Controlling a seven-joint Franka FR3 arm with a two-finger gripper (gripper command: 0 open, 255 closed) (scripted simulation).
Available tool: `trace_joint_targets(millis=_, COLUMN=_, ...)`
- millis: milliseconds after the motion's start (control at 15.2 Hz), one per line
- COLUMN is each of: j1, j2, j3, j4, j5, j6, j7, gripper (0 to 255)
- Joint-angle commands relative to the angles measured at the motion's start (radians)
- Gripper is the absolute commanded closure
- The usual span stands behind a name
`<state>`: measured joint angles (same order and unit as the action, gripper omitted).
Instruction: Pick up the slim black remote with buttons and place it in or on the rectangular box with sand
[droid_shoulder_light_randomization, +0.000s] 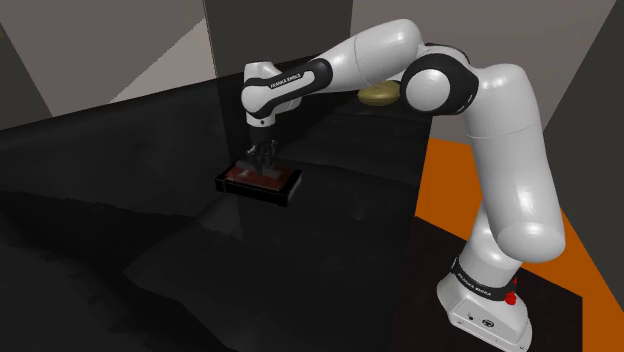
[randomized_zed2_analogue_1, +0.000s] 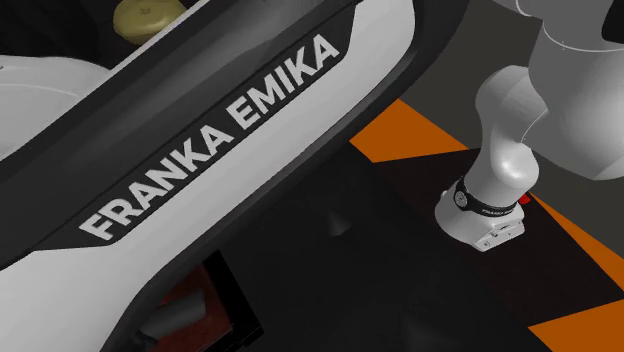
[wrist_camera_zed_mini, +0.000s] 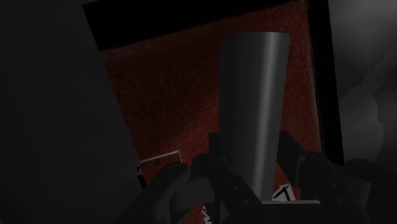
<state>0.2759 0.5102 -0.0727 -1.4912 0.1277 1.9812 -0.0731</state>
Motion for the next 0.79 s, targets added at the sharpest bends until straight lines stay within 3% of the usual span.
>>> trace_joint_targets(millis=0, j1=0.0, j2=0.001, j3=0.0, j4=0.0, j5=0.0, j6=0.0, j7=0.0, gripper=255)
trace_joint_targets(millis=66, j1=0.0, j2=0.001, j3=0.0, j4=0.0, j5=0.0, j6=0.0, j7=0.0, gripper=255)
trace_joint_targets(millis=132, j1=0.0, j2=0.001, j3=0.0, j4=-0.001, j5=0.0, j6=0.001, j7=0.0, gripper=0)
trace_joint_targets(millis=462, j1=0.0, j2=0.001, j3=0.0, j4=0.0, j5=0.0, j6=0.0, j7=0.0, gripper=0)
trace_joint_targets(millis=726, j1=-0.006, j2=-0.026, j3=-0.004, j4=0.086, j5=-0.005, j6=-0.113, j7=0.005, gripper=0)
